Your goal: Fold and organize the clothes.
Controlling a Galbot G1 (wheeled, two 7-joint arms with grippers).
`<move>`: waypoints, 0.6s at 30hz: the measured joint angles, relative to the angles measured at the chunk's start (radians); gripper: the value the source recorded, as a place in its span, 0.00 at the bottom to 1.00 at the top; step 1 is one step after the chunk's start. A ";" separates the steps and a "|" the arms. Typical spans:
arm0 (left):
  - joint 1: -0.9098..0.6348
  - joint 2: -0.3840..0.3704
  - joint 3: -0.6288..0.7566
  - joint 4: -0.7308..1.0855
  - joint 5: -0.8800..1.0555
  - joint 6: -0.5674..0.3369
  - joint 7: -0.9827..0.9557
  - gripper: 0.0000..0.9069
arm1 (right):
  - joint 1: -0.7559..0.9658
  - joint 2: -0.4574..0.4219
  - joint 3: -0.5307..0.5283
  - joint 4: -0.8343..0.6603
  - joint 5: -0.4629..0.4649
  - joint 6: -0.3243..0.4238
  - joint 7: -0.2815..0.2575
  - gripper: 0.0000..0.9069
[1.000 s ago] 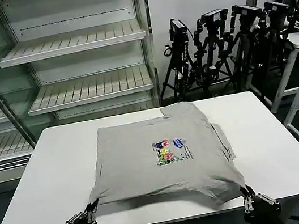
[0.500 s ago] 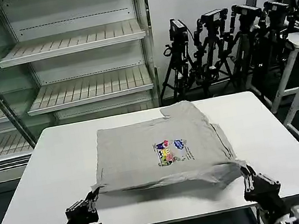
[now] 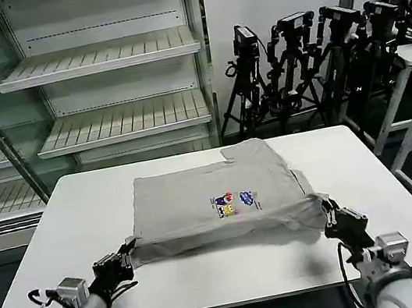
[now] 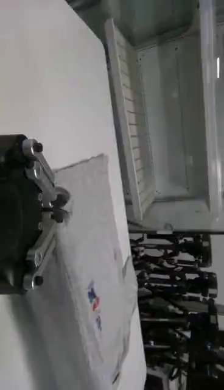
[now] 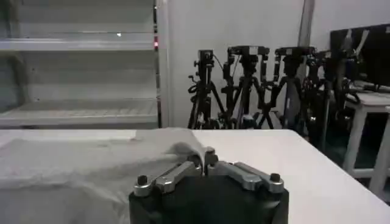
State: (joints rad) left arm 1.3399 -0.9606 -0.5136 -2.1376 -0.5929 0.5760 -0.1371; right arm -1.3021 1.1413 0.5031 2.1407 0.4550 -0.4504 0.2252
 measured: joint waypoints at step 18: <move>-0.167 -0.037 0.101 0.185 0.040 -0.002 -0.011 1.00 | 0.174 0.022 -0.100 -0.241 -0.062 0.001 -0.020 1.00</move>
State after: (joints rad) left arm 1.1727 -0.9971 -0.4129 -1.9530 -0.5529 0.5743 -0.1481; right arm -1.1284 1.1632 0.4027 1.8999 0.3932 -0.4494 0.2049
